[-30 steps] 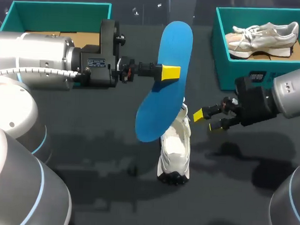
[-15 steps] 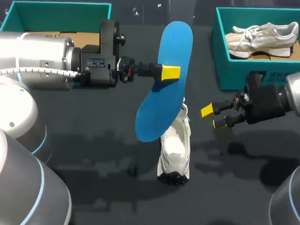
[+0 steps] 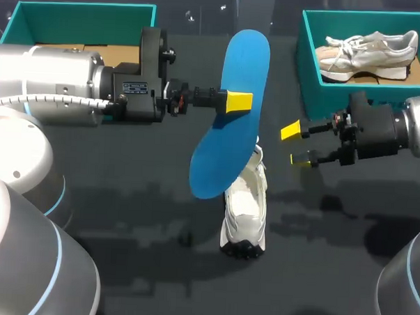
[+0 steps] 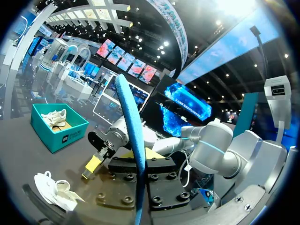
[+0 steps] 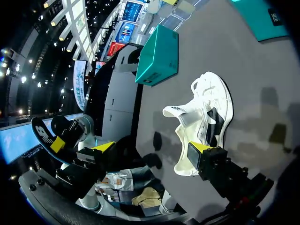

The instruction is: Take the shoe out of the shoebox, open the shoe tongue, remove and reinsert the insole, then place the shoe into the shoebox

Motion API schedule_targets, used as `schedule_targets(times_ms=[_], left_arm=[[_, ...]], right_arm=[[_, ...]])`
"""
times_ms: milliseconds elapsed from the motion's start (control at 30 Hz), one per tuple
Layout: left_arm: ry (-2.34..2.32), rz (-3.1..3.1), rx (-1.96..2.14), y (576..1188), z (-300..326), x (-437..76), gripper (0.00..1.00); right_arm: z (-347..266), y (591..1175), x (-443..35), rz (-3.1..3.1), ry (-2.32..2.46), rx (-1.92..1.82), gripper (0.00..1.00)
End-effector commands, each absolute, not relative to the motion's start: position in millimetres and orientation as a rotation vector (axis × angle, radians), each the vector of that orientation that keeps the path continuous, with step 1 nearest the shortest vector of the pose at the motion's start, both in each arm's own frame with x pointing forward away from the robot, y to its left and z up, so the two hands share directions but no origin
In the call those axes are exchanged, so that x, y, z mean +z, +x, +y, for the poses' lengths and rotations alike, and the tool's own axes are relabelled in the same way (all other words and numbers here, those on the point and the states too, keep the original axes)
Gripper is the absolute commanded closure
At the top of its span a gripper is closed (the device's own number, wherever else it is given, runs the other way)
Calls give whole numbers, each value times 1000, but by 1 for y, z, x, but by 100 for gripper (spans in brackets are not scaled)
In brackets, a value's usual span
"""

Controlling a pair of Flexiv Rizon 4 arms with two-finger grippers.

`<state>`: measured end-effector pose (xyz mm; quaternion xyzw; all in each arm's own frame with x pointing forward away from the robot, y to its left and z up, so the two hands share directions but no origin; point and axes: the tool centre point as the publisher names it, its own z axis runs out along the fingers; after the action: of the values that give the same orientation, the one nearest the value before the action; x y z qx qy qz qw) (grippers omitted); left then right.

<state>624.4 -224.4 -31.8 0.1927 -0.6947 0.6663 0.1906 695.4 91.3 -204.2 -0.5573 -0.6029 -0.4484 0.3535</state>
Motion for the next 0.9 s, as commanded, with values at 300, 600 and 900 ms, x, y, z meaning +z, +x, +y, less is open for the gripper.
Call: schedule_targets(times_ms=[300,600,900], left_arm=[[543,-1949,1876,624,-227,-33,100],[520,-1953,1894,625,-227,-33,100],[129,-2122,2219,638,-219,-34,100]], right_arm=[[96,699,-186,-1530,-1444,-1114,0],[99,701,-182,-1494,-1433,-1139,0],[105,707,-169,-1401,-1405,-1130,0]])
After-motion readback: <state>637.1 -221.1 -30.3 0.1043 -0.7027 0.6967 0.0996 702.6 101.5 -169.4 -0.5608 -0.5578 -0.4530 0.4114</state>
